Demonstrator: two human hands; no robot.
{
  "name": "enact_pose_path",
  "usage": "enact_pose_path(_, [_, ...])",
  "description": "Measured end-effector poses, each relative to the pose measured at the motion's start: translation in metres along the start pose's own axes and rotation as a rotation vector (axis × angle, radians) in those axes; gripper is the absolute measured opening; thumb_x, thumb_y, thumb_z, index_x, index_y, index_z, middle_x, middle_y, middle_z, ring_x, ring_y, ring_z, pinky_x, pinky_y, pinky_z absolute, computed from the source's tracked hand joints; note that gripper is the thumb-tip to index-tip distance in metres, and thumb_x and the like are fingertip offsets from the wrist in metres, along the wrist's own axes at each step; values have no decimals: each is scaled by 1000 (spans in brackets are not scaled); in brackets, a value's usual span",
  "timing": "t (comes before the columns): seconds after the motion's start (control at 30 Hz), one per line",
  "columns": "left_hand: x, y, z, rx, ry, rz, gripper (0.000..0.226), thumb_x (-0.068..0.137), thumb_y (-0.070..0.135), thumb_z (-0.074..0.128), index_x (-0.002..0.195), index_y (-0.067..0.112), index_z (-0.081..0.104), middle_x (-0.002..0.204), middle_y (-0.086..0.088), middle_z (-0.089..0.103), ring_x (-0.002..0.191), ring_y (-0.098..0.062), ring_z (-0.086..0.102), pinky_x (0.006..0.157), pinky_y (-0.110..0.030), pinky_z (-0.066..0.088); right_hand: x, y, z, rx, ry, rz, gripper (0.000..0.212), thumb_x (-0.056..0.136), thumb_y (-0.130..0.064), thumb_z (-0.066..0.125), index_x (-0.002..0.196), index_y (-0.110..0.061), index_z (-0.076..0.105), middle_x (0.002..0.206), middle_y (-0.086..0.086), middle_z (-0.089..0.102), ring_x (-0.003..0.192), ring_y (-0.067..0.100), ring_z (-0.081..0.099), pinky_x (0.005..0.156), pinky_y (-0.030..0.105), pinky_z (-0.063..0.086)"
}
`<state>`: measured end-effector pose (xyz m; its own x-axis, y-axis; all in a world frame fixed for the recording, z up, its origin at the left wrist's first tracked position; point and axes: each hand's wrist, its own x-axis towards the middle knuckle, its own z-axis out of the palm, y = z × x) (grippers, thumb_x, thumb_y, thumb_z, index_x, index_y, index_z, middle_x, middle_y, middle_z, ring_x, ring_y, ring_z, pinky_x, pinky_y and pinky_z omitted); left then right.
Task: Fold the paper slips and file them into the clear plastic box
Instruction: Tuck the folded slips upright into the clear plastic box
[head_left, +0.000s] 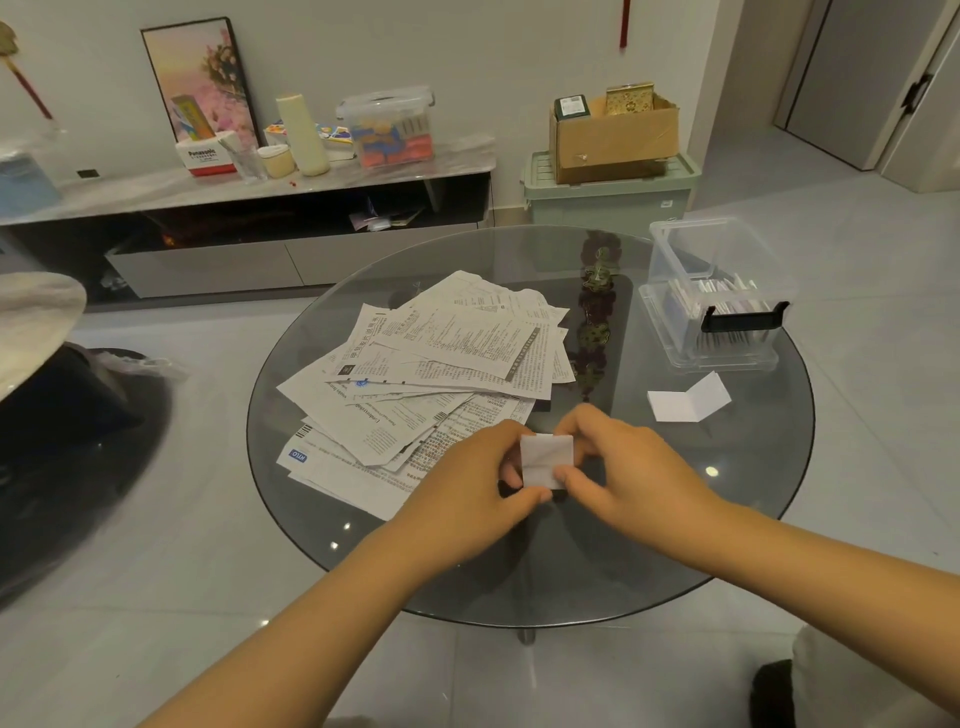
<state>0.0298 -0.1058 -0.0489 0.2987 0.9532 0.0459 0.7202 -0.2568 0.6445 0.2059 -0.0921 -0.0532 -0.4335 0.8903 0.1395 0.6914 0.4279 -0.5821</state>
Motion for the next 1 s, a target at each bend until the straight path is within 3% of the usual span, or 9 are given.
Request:
enact_pose_path(0.1, [5,2,7,7,50,-32,27,83,30,67,102,31,48,78,15,53,69,-1,51,64,-20,41,5,5,6,-14,57,52,31,82,-30,65,104,-32,44,95,-2,59,94,15,51,79,33,45])
enact_pose_path(0.27, [10,2,11,-43,66,-97,41,82,23,69,116,29,46,83,14,52,68,1,49,64,-16,39,11,7,7,-114,69,72,60,81,-35,68,132,-31,37,86,-17,48,96,7,33,83,24,23])
enact_pose_path(0.37, [13,1,12,-66,84,-128,50,80,18,71,123,26,46,99,6,52,68,-3,48,65,-13,38,13,8,2,-124,37,106,71,80,-39,69,136,-39,26,105,-12,45,106,12,33,86,24,22])
enact_pose_path(0.47, [15,-1,10,-114,92,-166,59,78,13,73,129,26,46,107,6,49,71,-2,48,69,-11,38,16,7,-1,-155,-12,129,68,80,-42,67,135,-40,27,125,-6,41,118,16,31,90,26,21])
enact_pose_path(0.6, [17,-2,3,-36,23,-171,53,80,16,71,128,26,52,111,4,45,85,-7,48,78,-17,35,17,7,-3,-201,-65,162,62,82,-46,64,135,-31,36,132,-5,36,124,17,27,95,26,21])
enact_pose_path(0.73, [19,1,-1,-6,-34,-181,41,80,20,72,115,26,51,114,4,46,90,-8,50,71,-16,36,16,6,-5,-217,-64,162,56,81,-48,64,131,-32,43,129,-5,38,123,15,27,94,25,20])
enact_pose_path(0.9, [21,8,2,-152,53,-190,17,82,20,67,88,30,54,95,13,59,76,-6,54,66,-20,41,11,8,-7,-123,-30,170,46,78,-43,69,117,-33,48,116,-9,43,113,12,32,86,23,21])
enact_pose_path(1.0, [23,10,7,-191,113,-179,15,82,20,67,81,30,57,85,14,60,65,1,52,59,-12,39,8,10,-7,9,-9,173,39,76,-32,74,100,-35,44,100,-16,46,105,10,37,84,24,28])
